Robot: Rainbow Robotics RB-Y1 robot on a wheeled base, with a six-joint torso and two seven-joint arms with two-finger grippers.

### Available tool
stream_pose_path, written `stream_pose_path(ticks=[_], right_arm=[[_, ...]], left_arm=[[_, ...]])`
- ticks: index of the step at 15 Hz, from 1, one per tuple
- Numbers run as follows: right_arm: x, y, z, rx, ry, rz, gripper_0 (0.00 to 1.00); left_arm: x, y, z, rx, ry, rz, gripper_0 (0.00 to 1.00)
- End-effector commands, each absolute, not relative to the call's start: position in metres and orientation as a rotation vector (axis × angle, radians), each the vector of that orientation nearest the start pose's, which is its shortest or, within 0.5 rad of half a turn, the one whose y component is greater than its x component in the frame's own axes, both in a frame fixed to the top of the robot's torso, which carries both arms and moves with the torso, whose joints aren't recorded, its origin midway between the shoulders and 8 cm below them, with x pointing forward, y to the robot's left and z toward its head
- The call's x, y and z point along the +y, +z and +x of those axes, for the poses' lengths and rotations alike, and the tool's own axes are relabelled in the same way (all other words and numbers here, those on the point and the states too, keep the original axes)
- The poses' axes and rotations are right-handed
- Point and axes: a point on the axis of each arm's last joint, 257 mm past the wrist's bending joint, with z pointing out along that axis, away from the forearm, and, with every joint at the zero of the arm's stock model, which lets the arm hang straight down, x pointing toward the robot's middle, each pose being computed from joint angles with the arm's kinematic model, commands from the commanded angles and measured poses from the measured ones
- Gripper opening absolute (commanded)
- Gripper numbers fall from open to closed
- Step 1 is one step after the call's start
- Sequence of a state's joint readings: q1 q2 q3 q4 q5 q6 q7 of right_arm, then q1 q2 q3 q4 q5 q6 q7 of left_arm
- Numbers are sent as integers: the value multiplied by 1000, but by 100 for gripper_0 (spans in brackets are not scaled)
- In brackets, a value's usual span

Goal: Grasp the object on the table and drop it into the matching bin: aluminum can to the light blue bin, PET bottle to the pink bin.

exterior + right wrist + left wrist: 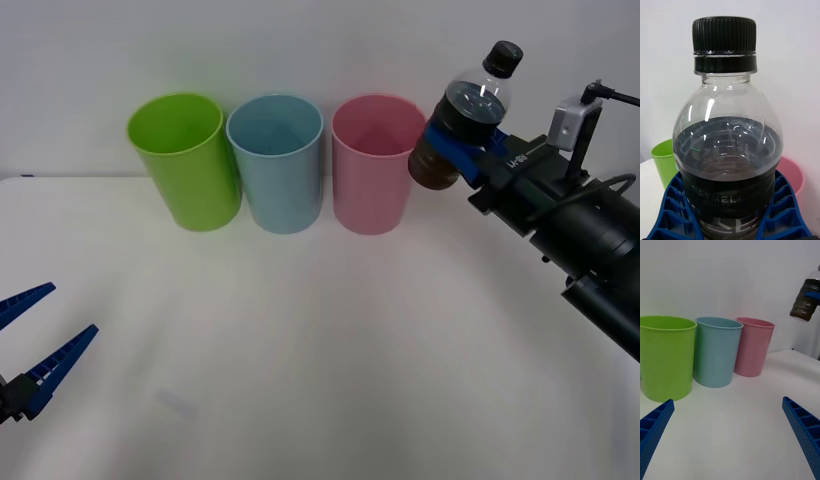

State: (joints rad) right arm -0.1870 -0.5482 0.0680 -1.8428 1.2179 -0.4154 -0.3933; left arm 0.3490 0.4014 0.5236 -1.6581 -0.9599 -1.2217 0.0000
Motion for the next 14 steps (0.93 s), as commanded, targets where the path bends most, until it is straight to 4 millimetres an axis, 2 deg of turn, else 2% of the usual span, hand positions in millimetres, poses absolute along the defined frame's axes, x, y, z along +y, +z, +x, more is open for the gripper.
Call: stream_pose_path(ticks=[1,6,14], right_arm=[[-138,-17,548,1288,594,-435,0],[-117,-15,595,1304,577,-417,0],[-97,-9,650,1332,524,-368,0]], left_arm=[[330,-169,342,1441,-567,465,100],[330,-169,342,1441,-567,465,100],[330,-169,342,1441,-567,465,100]])
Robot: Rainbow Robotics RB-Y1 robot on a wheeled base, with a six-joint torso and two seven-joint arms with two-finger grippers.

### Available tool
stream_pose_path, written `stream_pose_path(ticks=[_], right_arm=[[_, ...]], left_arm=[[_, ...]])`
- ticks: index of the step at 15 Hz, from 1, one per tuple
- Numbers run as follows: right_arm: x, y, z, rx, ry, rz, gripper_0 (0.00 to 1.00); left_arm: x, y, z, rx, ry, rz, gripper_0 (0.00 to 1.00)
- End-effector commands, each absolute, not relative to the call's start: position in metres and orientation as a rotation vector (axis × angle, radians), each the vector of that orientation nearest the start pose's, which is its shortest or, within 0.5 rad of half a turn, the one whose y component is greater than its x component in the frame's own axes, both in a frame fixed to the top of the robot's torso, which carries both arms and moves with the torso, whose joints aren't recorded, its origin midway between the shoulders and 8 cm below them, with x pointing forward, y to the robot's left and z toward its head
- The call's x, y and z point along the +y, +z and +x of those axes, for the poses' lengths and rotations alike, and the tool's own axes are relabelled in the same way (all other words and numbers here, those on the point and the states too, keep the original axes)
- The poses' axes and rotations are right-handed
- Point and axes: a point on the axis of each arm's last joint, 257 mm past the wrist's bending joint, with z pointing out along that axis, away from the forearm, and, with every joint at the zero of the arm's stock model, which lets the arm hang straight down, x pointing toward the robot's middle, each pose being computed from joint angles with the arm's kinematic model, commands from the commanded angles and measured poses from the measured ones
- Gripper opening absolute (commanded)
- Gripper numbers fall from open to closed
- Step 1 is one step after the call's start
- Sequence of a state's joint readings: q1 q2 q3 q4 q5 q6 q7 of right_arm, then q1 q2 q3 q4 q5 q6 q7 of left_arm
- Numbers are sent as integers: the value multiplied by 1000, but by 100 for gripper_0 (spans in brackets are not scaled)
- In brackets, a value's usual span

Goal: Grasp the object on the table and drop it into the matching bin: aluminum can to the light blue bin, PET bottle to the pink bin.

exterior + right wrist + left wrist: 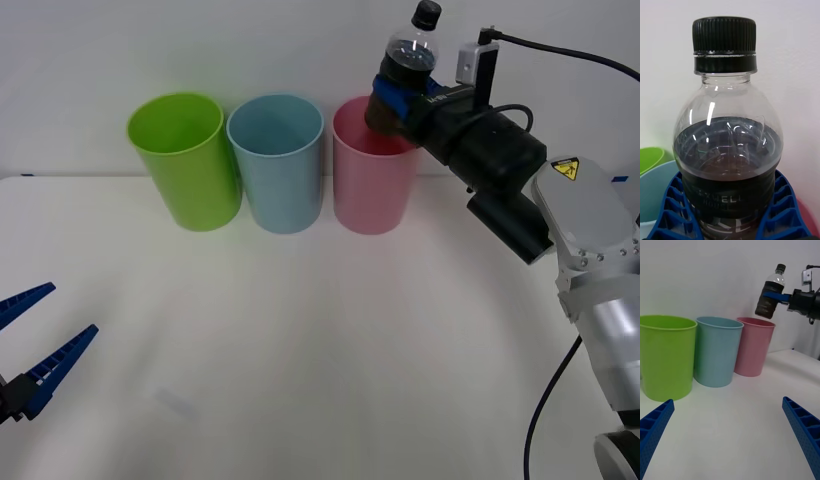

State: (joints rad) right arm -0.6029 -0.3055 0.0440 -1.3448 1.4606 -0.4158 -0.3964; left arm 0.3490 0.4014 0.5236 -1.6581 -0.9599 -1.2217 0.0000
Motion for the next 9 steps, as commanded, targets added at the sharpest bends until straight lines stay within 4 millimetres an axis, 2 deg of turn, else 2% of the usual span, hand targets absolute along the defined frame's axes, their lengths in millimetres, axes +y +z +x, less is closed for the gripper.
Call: stream_pose_path(ticks=[1,6,7,8,9], right_arm=[[-95,-9,653,1334,521,-366,0],[-94,-12,653,1337,513,-368,0],[-94,-10,653,1333,507,-373,11],[-95,-10,653,1333,503,-374,55],[-95,-11,653,1334,500,-375,91]], left_arm=[[330,-169,342,1441,-567,465,100],[330,-169,342,1441,-567,465,100],[330,-169,342,1441,-567,465,100],[330,-169,342,1441,-567,465,100],[330,-169,342,1441,-567,465,100]])
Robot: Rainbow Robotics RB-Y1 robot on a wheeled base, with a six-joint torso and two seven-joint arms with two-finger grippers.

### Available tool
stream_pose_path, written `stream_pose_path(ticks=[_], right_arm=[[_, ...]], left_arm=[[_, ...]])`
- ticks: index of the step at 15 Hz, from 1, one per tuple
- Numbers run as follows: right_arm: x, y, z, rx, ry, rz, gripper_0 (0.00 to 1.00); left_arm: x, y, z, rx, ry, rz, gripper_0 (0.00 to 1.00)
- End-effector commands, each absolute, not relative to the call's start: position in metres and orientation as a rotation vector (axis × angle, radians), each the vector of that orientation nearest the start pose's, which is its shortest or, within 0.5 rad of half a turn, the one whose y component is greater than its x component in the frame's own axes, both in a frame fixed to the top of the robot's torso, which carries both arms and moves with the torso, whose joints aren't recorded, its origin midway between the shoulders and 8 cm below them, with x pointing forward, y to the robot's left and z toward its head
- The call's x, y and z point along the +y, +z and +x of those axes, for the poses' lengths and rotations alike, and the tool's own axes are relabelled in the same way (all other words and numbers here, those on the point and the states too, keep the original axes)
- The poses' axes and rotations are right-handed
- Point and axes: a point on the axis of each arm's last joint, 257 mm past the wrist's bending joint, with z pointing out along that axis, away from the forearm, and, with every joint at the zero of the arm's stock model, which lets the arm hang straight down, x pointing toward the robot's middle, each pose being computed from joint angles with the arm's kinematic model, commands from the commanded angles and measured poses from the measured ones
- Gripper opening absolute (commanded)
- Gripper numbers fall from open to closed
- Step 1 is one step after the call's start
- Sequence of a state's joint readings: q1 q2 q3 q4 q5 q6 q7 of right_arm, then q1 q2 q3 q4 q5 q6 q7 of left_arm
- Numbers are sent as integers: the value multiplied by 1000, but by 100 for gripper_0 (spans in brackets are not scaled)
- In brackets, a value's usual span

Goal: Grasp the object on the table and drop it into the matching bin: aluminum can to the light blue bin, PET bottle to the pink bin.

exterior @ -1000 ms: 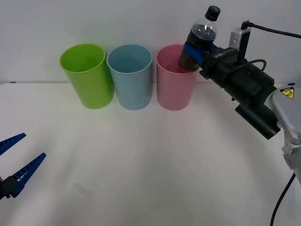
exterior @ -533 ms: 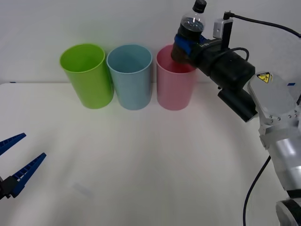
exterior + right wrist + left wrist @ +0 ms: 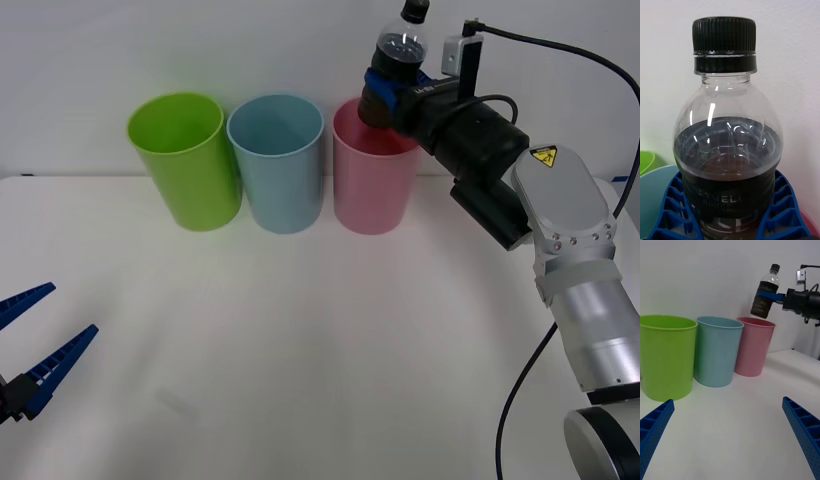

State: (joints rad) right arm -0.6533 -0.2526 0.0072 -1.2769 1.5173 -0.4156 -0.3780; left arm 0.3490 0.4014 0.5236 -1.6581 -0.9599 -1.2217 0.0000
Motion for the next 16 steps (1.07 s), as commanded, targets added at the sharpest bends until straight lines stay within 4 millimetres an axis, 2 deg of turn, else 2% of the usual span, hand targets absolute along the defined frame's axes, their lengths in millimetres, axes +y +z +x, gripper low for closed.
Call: stream_pose_path(ticks=[1,8,13,16], right_arm=[[-96,-12,653,1334,497,-375,100],[-102,-16,650,1336,498,-374,100],[-111,-24,626,1327,496,-412,100],[-122,-31,603,1321,498,-444,100]], left_arm=[[330,-169,342,1441,-567,465,100],[330,-169,342,1441,-567,465,100],[330,-169,342,1441,-567,465,100],[330,-169,342,1441,-567,465,100]])
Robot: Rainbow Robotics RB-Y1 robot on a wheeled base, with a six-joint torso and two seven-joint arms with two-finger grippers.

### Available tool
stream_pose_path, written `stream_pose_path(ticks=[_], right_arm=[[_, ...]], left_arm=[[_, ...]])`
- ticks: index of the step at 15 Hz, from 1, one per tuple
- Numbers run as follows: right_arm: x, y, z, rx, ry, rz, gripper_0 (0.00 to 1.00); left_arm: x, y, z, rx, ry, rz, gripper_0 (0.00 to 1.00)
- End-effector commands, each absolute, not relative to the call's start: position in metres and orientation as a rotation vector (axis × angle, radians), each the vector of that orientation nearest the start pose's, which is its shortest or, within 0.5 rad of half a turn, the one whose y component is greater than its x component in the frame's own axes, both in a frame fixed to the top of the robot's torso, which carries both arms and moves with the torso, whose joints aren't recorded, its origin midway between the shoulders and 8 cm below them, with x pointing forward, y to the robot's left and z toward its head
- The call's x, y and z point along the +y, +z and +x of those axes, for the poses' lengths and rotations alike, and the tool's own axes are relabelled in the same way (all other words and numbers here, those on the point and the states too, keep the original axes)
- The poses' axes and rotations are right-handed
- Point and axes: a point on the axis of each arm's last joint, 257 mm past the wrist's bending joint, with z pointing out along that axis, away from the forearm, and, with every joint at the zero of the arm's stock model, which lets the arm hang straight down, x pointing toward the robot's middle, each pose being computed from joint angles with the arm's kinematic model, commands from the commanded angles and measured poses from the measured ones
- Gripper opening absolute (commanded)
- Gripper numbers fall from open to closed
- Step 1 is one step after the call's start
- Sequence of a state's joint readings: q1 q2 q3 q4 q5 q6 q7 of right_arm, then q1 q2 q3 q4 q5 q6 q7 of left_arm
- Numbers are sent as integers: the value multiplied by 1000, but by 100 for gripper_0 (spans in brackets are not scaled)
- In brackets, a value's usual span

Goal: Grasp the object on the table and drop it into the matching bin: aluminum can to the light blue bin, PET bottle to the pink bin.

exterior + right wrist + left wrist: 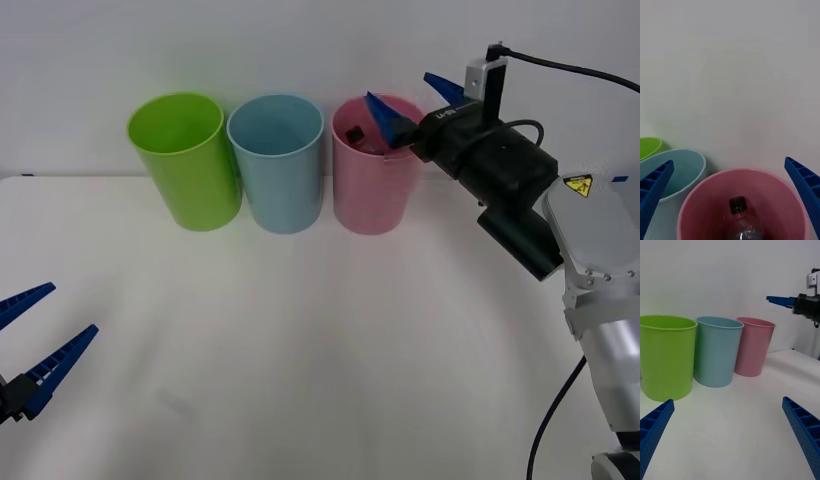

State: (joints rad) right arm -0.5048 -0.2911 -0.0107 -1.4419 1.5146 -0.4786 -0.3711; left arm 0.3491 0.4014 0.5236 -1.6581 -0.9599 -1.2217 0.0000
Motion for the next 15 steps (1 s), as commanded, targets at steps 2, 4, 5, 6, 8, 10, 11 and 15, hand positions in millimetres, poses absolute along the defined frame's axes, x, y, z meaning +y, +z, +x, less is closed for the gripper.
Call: stream_pose_path(ticks=[2,4,5,6,8,10,11,15], right_arm=[[-133,-38,583,1322,497,-463,100],[-143,-46,563,1328,503,-478,100],[-150,-54,549,1336,504,-489,100],[-155,-57,538,1339,505,-492,100],[-167,-72,510,1365,513,-500,100],[-177,-82,487,1386,515,-504,100],[-186,-90,473,1403,504,-501,100],[-213,-120,433,1452,416,-536,100]], left_arm=[[330,-169,342,1441,-567,465,100],[330,-169,342,1441,-567,465,100],[330,-169,342,1441,-567,465,100],[330,-169,342,1441,-567,465,100],[330,-169,342,1441,-567,465,100],[330,-169,342,1441,-567,465,100],[330,-169,342,1441,-567,465,100],[330,-169,342,1441,-567,465,100]])
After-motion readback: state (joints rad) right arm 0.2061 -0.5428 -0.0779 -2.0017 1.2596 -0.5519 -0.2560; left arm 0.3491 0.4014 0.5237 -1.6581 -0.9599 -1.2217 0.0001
